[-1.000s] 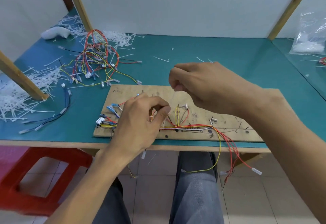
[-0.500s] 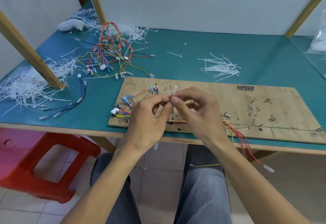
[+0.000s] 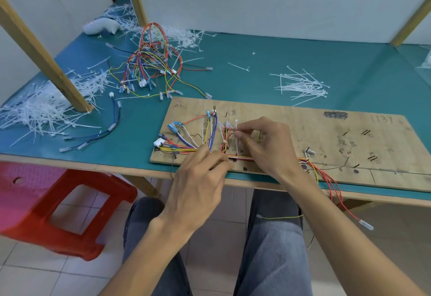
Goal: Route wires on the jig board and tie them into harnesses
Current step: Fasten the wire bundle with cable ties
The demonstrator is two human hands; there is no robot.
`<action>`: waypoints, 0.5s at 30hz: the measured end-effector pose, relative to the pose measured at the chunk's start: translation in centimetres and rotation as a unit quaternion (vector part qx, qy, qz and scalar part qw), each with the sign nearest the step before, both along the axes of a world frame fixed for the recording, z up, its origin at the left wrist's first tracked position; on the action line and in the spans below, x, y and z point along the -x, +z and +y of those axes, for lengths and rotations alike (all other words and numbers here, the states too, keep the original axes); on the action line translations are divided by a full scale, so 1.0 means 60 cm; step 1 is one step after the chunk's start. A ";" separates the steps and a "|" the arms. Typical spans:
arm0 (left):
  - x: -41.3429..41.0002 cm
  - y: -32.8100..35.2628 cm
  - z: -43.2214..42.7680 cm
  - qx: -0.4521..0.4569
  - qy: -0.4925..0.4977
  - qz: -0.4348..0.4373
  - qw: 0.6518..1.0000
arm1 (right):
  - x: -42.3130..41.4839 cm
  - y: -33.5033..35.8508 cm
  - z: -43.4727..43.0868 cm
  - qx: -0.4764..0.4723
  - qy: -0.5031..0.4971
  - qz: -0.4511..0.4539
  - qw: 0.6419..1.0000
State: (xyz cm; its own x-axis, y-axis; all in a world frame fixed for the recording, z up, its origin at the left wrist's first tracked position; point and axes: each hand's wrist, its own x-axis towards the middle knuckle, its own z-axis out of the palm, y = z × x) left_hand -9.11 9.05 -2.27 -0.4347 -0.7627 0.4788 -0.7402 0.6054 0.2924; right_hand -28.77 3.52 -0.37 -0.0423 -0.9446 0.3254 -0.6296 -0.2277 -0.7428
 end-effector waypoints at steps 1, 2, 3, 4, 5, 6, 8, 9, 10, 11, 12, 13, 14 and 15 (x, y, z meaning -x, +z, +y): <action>-0.001 -0.001 -0.001 0.004 0.000 -0.003 1.000 | -0.001 0.000 0.002 -0.001 0.007 0.008 1.000; -0.002 -0.001 -0.002 0.007 0.000 -0.002 1.000 | -0.002 0.001 0.005 -0.005 0.010 0.013 1.000; -0.002 0.000 -0.002 0.008 0.000 -0.001 1.000 | -0.002 0.001 0.007 -0.011 0.010 0.016 1.000; -0.002 0.000 -0.003 0.008 0.000 -0.001 1.000 | -0.002 0.001 0.008 -0.016 0.011 0.018 1.000; 0.000 0.000 -0.002 0.007 0.000 -0.002 1.000 | -0.001 0.001 0.009 -0.019 0.012 0.021 1.000; 0.001 -0.001 -0.002 0.006 0.000 -0.002 1.000 | 0.000 0.002 0.011 -0.018 0.013 0.024 0.999; 0.001 -0.003 -0.002 0.007 0.000 0.004 1.000 | 0.000 0.007 0.012 -0.007 0.011 0.024 1.000; 0.001 -0.005 -0.003 0.008 -0.001 0.008 1.000 | 0.000 0.009 0.011 0.000 0.007 0.022 1.000; 0.000 -0.006 -0.003 0.011 -0.002 0.012 1.000 | -0.001 0.011 0.008 0.008 -0.002 0.019 1.000; 0.000 -0.008 -0.004 0.013 -0.002 0.014 1.000 | -0.001 0.013 0.005 0.014 -0.015 0.011 1.000; 0.000 -0.009 -0.004 0.015 -0.003 0.016 1.000 | -0.001 0.015 0.000 0.021 -0.026 -0.002 0.999; 0.000 -0.011 -0.004 0.017 -0.003 0.019 1.000 | -0.001 0.017 -0.004 0.027 -0.033 -0.014 0.999; 0.000 -0.011 -0.005 0.018 -0.002 0.021 1.000 | -0.002 0.019 -0.008 0.029 -0.031 -0.019 0.999; 0.000 -0.012 -0.006 0.020 -0.002 0.022 1.000 | -0.004 0.020 -0.009 0.026 -0.021 -0.015 0.999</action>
